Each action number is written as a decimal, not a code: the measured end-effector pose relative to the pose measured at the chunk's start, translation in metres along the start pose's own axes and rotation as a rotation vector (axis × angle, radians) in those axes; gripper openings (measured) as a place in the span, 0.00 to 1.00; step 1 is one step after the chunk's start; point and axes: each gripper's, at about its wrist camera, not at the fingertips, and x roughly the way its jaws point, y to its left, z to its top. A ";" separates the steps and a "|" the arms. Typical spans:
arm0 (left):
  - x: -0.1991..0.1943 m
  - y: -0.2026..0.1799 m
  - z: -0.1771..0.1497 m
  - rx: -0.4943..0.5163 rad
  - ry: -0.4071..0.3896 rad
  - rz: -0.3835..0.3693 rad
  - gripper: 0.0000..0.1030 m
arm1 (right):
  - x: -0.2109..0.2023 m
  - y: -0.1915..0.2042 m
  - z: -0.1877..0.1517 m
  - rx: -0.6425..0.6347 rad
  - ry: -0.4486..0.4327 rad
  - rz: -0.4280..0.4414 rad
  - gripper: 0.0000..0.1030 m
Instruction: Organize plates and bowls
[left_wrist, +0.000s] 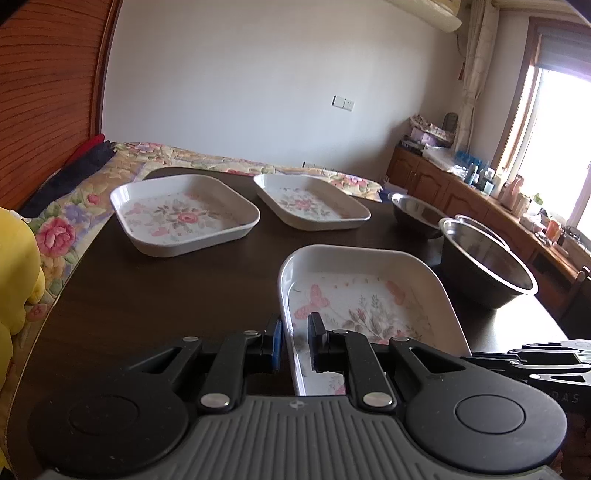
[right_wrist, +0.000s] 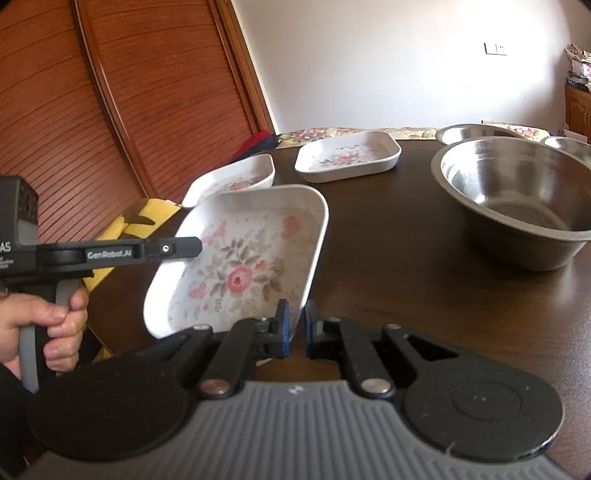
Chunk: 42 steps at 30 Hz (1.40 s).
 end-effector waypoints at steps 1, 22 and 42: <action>0.002 0.000 0.000 0.000 0.003 0.001 0.41 | -0.001 -0.001 -0.001 0.003 -0.002 0.000 0.10; 0.009 -0.004 0.002 0.015 0.006 0.037 0.41 | -0.004 0.001 -0.002 -0.009 -0.018 -0.038 0.12; -0.015 -0.020 0.016 0.078 -0.096 0.078 0.80 | -0.028 0.010 0.011 -0.080 -0.103 -0.082 0.12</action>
